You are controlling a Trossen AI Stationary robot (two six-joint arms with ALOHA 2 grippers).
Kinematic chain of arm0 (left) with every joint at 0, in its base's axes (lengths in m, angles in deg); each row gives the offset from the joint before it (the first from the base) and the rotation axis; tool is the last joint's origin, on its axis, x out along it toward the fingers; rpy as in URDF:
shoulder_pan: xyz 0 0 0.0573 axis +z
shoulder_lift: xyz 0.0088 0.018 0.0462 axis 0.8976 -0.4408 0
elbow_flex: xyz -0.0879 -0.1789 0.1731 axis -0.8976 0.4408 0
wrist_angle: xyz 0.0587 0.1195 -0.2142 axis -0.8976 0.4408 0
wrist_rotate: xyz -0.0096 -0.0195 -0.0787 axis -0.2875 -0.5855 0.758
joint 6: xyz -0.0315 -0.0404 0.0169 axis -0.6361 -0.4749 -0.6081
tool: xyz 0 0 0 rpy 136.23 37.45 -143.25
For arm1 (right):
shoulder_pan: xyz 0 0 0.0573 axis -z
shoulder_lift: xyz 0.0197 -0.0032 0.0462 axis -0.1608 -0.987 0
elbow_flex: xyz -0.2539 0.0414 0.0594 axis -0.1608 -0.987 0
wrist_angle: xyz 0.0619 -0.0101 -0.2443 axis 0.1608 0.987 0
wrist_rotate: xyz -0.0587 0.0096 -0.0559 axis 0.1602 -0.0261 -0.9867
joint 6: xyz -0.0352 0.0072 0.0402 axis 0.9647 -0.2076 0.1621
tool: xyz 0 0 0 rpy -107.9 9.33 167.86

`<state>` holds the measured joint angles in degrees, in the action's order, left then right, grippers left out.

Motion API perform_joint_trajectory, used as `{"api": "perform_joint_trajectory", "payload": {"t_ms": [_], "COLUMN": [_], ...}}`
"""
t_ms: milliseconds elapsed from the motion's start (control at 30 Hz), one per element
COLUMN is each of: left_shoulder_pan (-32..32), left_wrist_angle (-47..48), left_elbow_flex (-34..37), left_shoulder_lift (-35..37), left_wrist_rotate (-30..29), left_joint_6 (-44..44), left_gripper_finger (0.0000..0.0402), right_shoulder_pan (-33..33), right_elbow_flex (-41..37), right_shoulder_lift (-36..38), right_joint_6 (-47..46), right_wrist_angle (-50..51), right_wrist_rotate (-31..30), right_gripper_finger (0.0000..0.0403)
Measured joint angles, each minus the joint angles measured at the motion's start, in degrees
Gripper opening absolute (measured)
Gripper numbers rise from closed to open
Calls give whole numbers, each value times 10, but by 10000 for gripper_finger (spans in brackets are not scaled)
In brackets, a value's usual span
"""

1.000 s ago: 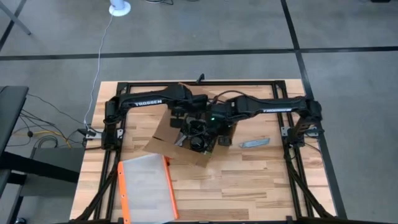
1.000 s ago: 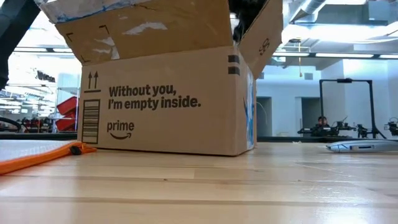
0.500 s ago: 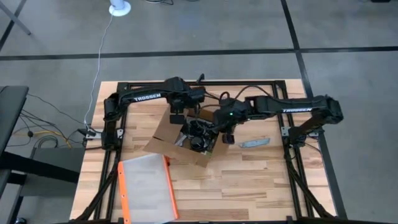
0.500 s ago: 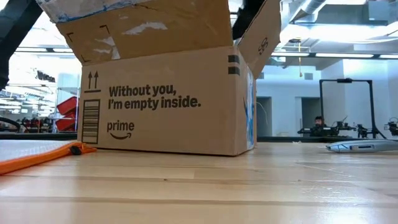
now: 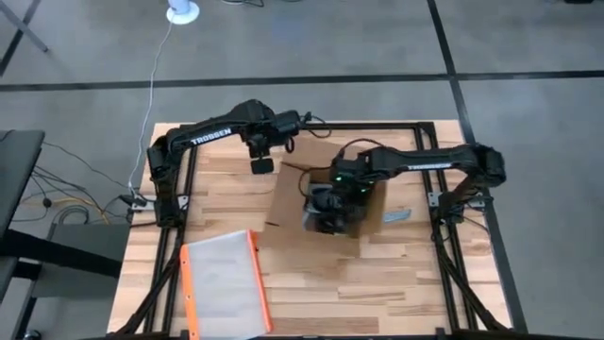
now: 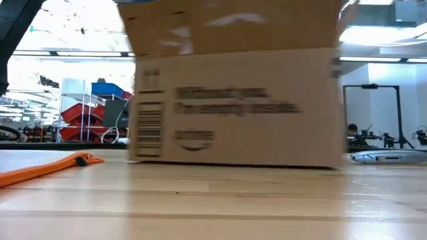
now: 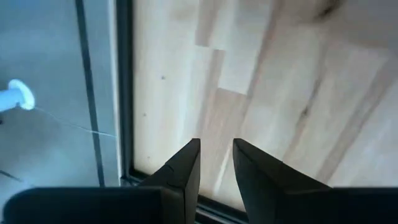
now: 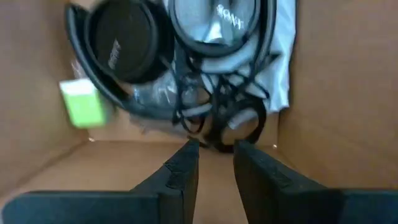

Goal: Unpack boxes
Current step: Open the cardboard box with the silver cutter

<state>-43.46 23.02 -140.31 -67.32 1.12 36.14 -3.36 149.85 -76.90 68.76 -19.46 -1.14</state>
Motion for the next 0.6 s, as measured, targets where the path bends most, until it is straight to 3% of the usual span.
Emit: {"api": "perform_joint_trajectory", "payload": {"t_ms": [167, 333, 500, 600], "left_shoulder_pan": [-5, -12, -34, -42], "left_wrist_angle": [-1, -26, -40, -95], "left_elbow_flex": [2, 5, 81, 156], "left_shoulder_lift": [-2, -3, -4, 25], "left_wrist_rotate": [41, 104, 100, 118], "left_joint_6": [6, -10, 49, 77], "left_gripper_finger": [82, 82, 82, 82], "right_shoulder_pan": [3, 6, 7, 7], "right_elbow_flex": [-26, -47, -50, -48], "right_shoulder_lift": [65, 119, 104, 84], "right_joint_6": [19, 24, 21, 26], "right_wrist_angle": [42, -50, -133, -155], "right_wrist_rotate": [1, 1, 2, 2], "right_gripper_finger": [87, 87, 87, 87]}}
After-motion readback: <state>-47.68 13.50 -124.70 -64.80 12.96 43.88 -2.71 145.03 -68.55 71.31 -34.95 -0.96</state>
